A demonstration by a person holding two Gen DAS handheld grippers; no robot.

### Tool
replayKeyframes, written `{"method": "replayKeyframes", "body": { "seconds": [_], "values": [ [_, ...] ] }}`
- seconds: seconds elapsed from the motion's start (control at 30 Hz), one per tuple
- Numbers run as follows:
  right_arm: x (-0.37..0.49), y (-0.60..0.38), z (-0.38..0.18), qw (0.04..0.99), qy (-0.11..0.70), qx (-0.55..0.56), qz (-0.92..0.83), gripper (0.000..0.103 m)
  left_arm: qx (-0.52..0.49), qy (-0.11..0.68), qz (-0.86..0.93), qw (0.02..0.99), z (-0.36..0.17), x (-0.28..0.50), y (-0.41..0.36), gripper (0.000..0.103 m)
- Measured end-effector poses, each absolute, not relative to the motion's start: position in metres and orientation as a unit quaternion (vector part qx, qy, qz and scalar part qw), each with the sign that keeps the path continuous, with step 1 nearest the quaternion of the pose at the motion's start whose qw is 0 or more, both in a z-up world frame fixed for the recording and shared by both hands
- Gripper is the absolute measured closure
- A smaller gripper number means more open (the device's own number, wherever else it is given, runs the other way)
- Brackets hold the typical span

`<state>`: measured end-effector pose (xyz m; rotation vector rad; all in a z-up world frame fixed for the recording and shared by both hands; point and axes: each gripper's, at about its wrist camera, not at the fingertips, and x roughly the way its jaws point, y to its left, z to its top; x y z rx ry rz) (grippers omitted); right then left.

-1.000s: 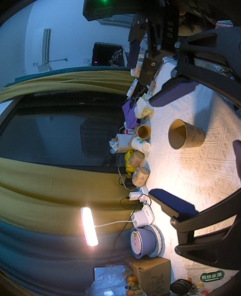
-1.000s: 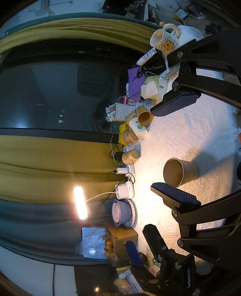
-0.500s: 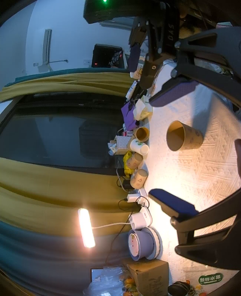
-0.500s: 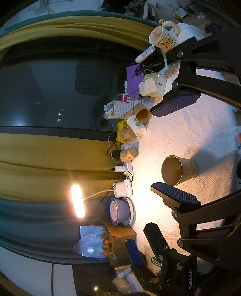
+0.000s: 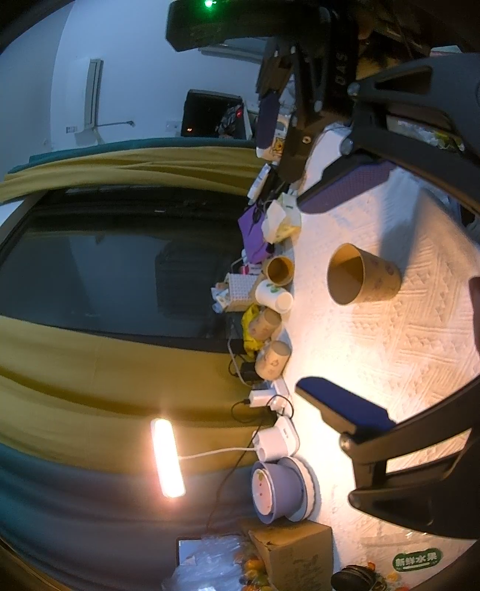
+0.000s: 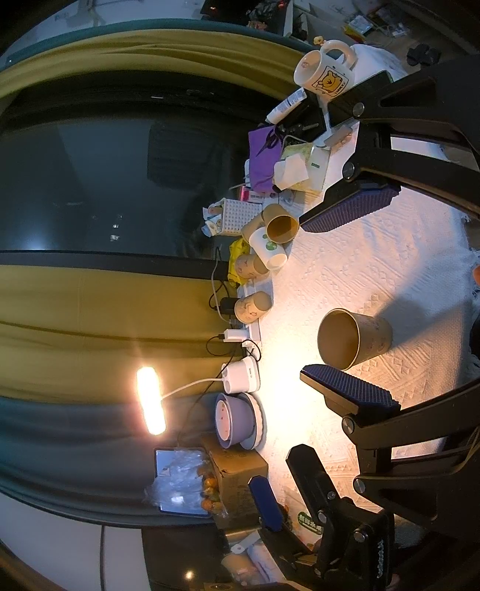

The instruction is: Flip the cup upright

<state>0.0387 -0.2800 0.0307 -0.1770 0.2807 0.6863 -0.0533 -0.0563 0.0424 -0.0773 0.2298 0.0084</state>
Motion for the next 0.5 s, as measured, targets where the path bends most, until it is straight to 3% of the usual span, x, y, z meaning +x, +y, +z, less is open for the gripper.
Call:
{"method": "replayKeyframes", "body": {
  "seconds": [0.5],
  "values": [
    [0.0398, -0.2794, 0.0269, 0.928, 0.141, -0.086, 0.335, 0.026, -0.043, 0.120, -0.003, 0.992, 0.0390, -0.0541, -0.0573, 0.012]
  ]
}}
